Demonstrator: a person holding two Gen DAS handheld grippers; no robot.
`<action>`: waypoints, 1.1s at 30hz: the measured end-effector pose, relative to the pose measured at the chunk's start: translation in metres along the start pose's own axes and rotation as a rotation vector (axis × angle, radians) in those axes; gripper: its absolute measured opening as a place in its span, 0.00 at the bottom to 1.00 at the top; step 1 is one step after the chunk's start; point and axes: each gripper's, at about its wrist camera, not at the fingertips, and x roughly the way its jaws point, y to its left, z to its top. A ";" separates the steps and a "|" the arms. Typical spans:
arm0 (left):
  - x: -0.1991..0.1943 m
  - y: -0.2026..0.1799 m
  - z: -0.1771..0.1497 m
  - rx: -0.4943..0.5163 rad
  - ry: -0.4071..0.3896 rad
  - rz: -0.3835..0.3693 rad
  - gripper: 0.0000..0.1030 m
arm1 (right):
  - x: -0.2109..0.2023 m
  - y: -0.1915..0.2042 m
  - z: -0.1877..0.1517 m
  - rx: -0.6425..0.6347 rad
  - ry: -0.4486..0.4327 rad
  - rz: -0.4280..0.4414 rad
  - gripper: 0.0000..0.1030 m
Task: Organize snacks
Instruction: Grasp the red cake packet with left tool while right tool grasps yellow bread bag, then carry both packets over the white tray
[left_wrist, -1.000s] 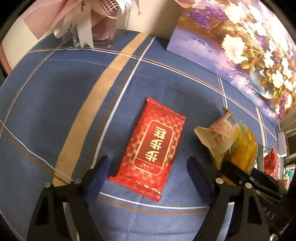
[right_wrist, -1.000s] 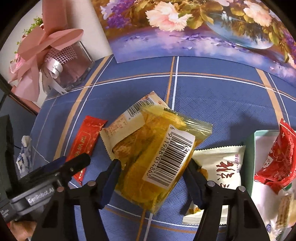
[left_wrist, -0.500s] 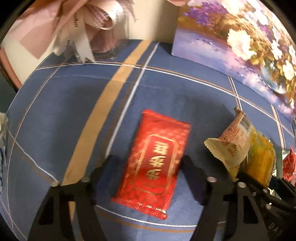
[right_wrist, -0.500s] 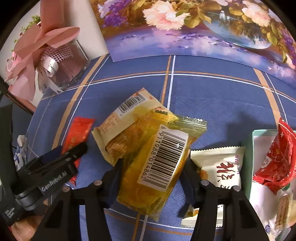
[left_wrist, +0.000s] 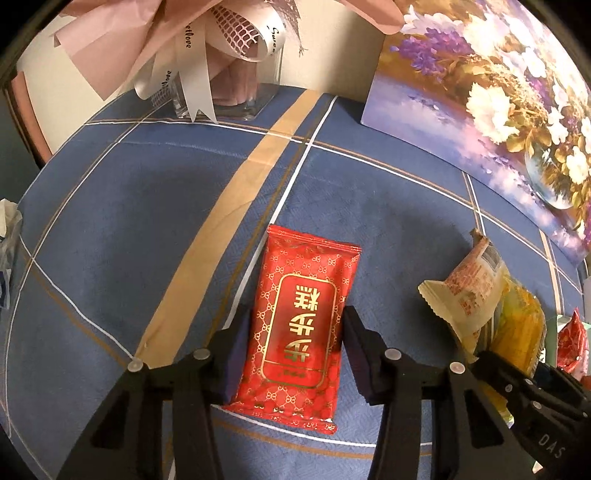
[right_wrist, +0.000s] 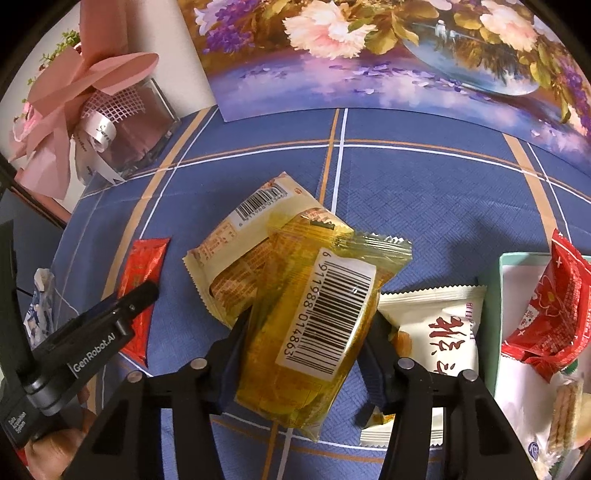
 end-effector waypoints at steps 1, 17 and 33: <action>-0.001 0.001 -0.001 -0.004 0.000 -0.002 0.49 | -0.001 0.000 0.000 -0.004 -0.005 0.006 0.56; -0.015 0.014 -0.007 -0.098 0.031 -0.069 0.47 | -0.029 -0.021 0.000 0.071 -0.062 0.067 0.47; -0.098 -0.016 -0.001 -0.102 -0.043 -0.147 0.47 | -0.106 -0.034 -0.008 0.144 -0.136 0.118 0.46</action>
